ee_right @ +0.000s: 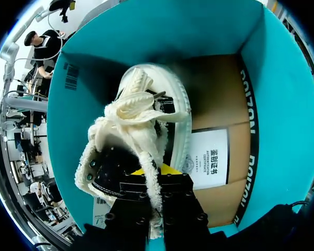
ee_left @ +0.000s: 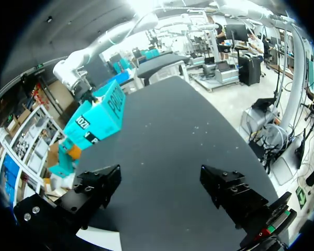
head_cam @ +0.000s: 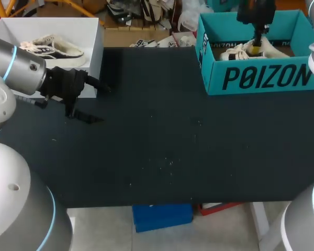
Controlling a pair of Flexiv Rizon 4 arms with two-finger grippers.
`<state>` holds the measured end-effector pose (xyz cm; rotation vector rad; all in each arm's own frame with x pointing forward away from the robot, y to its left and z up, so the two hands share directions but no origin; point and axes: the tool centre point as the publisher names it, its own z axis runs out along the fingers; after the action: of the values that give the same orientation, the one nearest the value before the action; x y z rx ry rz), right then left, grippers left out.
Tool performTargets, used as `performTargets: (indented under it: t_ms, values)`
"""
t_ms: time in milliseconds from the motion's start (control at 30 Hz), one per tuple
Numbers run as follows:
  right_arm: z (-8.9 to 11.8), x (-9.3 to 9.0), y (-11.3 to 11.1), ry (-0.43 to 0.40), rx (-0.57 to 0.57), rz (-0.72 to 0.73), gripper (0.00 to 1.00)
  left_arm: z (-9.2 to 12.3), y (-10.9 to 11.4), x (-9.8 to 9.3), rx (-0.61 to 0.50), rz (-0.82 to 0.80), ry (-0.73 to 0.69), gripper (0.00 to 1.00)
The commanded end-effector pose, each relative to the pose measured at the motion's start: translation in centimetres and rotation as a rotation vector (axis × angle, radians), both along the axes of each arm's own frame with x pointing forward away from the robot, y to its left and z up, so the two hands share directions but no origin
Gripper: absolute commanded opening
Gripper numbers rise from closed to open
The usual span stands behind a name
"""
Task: Take the shoe out of the shoebox, open the shoe tongue, remove and reinsert the insole, then place the shoe into the shoebox
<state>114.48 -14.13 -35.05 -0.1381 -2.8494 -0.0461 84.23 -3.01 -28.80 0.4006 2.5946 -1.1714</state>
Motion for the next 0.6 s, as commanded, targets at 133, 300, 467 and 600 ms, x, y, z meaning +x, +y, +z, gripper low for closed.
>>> performTargets:
  t_ms: [133, 300, 467, 600]
  values:
    - [-2.4, 0.8, 0.3, 0.329, 0.035, 0.007, 0.00, 0.0, 0.0, 0.0, 0.002, 0.001, -0.002, 1.00]
    - [-3.0, 0.7, 0.5, 0.344, 0.028, 0.010, 0.18, 0.0, 0.0, 0.0, 0.002, 0.001, -0.002, 1.00]
    - [-2.6, 0.6, 0.1, 0.309, 0.022, -0.022, 1.00, 0.0, 0.0, 0.0, 0.002, 0.001, -0.002, 1.00]
    - [-1.2, 0.9, 0.0, 0.247, 0.024, -0.042, 1.00, 0.0, 0.0, 0.0, 0.002, 0.001, -0.002, 1.00]
